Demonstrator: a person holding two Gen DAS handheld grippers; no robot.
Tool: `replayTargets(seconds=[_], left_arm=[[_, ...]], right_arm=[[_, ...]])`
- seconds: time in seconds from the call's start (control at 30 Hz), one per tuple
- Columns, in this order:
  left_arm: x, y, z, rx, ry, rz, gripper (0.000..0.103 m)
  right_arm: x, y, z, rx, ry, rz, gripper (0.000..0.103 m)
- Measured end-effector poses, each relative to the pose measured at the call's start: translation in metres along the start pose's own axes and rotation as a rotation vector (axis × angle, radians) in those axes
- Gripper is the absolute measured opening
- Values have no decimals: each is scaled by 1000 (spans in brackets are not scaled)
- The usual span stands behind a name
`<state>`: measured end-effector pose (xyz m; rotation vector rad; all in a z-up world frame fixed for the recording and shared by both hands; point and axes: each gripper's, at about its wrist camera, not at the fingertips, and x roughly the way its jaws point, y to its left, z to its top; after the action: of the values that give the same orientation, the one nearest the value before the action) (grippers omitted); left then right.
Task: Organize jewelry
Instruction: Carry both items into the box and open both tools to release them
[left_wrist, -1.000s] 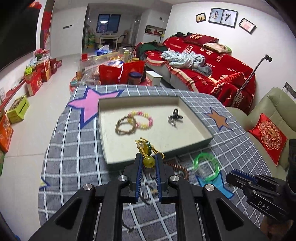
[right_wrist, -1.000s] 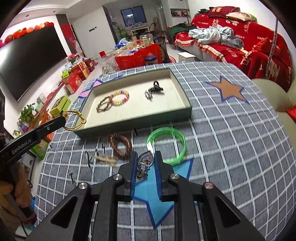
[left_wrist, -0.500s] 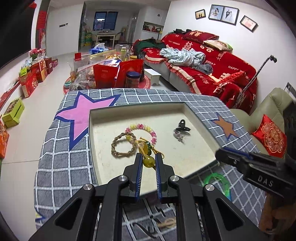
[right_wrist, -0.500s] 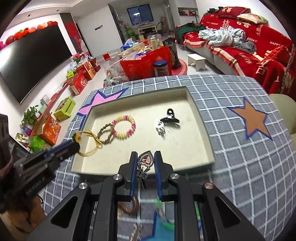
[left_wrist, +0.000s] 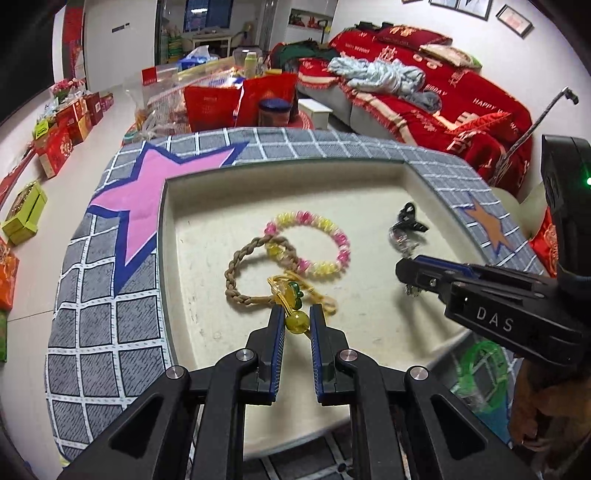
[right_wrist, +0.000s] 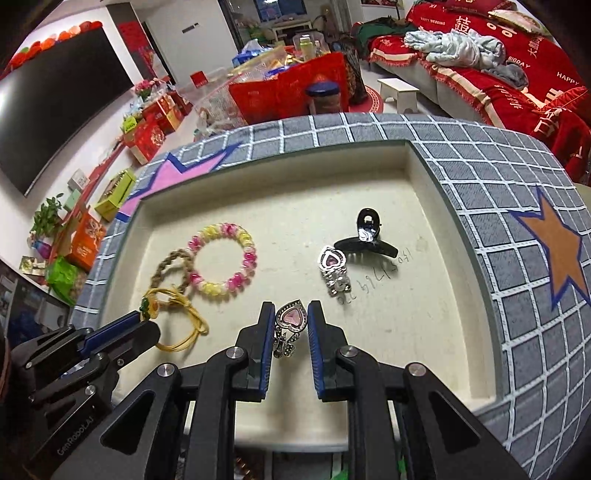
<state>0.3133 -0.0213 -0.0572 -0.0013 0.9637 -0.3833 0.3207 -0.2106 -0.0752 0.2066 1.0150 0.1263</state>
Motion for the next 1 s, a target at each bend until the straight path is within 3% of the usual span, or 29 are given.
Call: replayTargets(seconds=[0.6, 0.63, 0.77, 1.0], left_arm=[[26, -11, 8, 72, 10, 158, 31], [26, -11, 8, 71, 8, 162, 31], [22, -9, 5, 55, -4, 164, 31], [12, -10, 3, 53, -40, 167, 31]], right_arm=[[9, -16, 16, -7, -30, -121, 21], [9, -15, 16, -11, -28, -122, 23], [4, -15, 14, -1, -34, -106, 47], [-20, -21, 10, 62, -79, -47, 53]])
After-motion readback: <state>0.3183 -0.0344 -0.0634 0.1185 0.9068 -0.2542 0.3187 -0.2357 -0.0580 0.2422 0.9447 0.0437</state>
